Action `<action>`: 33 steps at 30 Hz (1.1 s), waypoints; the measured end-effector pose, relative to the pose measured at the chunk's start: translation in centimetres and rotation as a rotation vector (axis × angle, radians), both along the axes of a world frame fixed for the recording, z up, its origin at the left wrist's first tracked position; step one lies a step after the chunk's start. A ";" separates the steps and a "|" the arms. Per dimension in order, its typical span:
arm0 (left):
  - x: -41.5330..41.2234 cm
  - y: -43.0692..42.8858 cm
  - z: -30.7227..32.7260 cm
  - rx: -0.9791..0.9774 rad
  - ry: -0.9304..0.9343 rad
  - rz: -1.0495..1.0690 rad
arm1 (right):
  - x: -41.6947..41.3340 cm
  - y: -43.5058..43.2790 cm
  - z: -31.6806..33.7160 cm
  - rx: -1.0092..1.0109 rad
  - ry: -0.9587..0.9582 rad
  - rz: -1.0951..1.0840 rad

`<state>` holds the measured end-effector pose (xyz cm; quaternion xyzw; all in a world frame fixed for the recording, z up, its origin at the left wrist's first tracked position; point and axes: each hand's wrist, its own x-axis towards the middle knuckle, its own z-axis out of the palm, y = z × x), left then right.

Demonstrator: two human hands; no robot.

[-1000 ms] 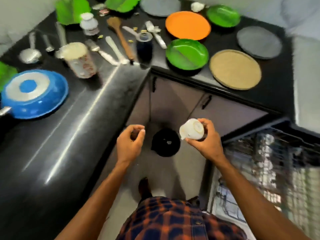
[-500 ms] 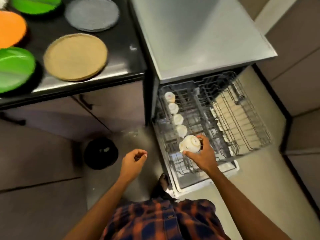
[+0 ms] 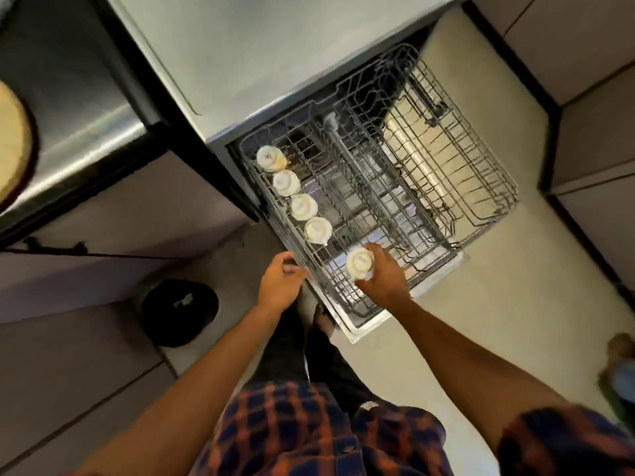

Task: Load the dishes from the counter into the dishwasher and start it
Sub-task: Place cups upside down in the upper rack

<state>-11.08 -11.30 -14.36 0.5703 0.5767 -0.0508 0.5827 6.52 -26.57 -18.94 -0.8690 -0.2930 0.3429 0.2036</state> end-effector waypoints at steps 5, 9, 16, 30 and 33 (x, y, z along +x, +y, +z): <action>2.5 2.2 -2.5 -0.140 -0.010 0.119 | 0.5 3.1 -3.1 -0.025 -0.066 0.188; 4.2 3.6 -3.1 -0.232 -0.049 0.122 | 0.7 4.9 -4.9 -0.021 -0.120 0.318; 4.4 4.9 -4.7 -0.353 -0.031 0.128 | 0.5 5.0 -7.5 -0.099 -0.151 0.483; 3.9 4.8 -4.9 -0.385 -0.082 0.162 | 0.6 5.1 -8.2 0.010 -0.168 0.507; 3.9 4.8 -4.8 -0.373 -0.083 0.151 | 0.4 5.0 -7.7 0.044 -0.132 0.434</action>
